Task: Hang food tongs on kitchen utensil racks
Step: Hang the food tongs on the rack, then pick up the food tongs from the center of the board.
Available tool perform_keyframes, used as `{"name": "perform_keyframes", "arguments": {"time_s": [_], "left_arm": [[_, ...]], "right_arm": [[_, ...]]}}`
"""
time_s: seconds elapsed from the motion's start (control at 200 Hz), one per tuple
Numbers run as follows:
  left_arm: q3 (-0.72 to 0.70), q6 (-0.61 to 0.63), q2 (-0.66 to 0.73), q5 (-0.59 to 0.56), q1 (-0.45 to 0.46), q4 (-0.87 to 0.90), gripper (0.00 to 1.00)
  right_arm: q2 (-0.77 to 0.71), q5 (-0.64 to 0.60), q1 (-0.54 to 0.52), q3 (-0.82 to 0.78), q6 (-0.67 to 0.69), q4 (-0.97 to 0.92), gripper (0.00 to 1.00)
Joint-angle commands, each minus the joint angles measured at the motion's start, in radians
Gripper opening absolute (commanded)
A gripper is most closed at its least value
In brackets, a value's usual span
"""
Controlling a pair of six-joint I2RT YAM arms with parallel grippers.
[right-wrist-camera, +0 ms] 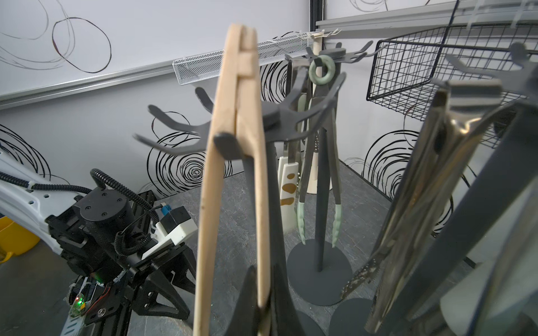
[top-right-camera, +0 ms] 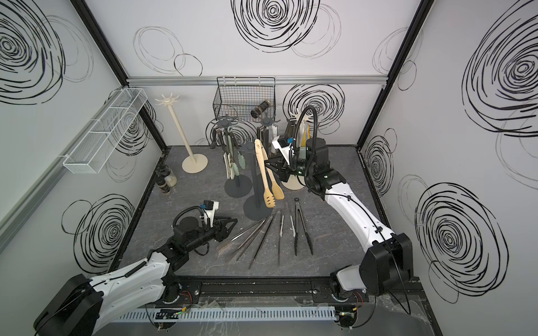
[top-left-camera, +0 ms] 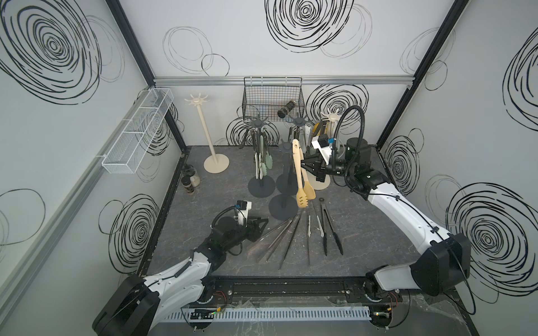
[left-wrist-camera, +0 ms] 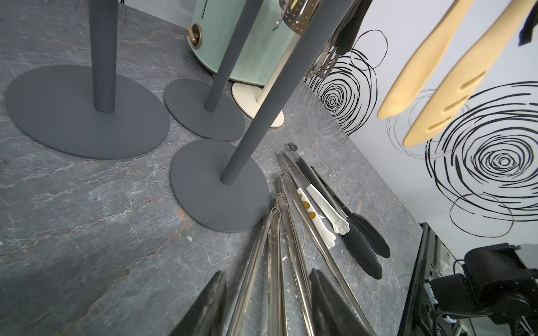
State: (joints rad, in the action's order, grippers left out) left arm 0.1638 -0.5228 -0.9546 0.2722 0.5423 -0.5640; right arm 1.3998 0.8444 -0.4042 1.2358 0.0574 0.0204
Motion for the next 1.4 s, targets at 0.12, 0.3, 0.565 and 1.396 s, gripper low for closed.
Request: {"name": "perform_keyframes", "arguments": {"time_s": [0.12,0.3,0.565,1.396], "left_arm": [[0.003,0.007,0.009,0.007,-0.003,-0.056,0.51],[0.004,0.009,0.012,0.005,-0.004,-0.05,0.51],[0.033,0.007,0.026,-0.01,-0.002,0.057,0.5],[0.527,0.077,-0.288,-0.277,0.234,1.022,0.41]], "right_arm": [[0.032,-0.022,-0.007,-0.031,-0.005,-0.06,0.18],[0.029,-0.026,-0.008,-0.035,-0.01,-0.056,0.25],[-0.013,-0.084,-0.002,-0.071,-0.008,-0.072,0.32],[-0.544,-0.243,0.223,-0.562,-0.195,-0.04,0.49]]}}
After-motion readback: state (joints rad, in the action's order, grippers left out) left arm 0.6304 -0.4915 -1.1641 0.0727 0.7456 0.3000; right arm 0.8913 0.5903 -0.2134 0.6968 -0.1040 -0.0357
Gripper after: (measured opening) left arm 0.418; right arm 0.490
